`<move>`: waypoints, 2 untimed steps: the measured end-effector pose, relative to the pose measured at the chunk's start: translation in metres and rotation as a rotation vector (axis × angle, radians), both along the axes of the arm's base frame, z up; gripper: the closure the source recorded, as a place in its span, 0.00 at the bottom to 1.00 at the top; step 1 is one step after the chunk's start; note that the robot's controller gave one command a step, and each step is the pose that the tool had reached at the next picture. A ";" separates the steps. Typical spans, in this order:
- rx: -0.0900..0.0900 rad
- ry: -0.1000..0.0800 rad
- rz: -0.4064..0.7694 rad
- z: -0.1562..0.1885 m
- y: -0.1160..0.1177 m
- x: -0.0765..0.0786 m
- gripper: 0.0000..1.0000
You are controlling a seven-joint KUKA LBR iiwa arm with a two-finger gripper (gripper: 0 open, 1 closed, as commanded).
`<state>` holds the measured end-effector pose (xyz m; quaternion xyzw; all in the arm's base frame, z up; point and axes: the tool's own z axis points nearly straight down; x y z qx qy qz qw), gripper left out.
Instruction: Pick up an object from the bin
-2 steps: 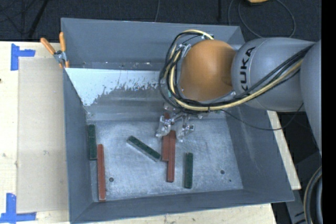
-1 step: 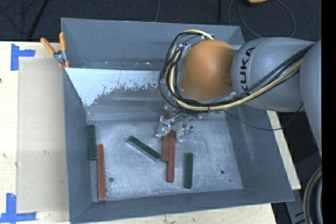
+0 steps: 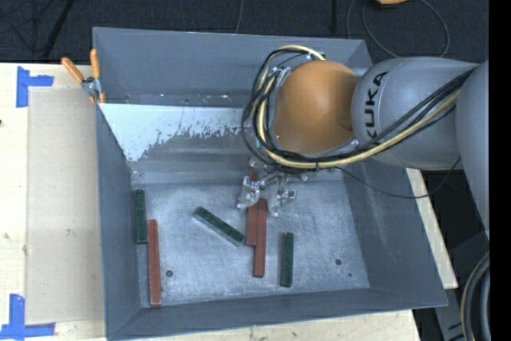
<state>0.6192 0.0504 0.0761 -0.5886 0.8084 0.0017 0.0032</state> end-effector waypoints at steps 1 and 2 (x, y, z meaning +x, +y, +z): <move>0.000 0.000 -0.001 0.000 0.000 0.000 1.00; 0.000 0.000 -0.001 0.000 0.000 0.000 1.00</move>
Offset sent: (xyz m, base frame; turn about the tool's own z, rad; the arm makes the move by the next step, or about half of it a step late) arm 0.0000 0.0000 0.0000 0.0000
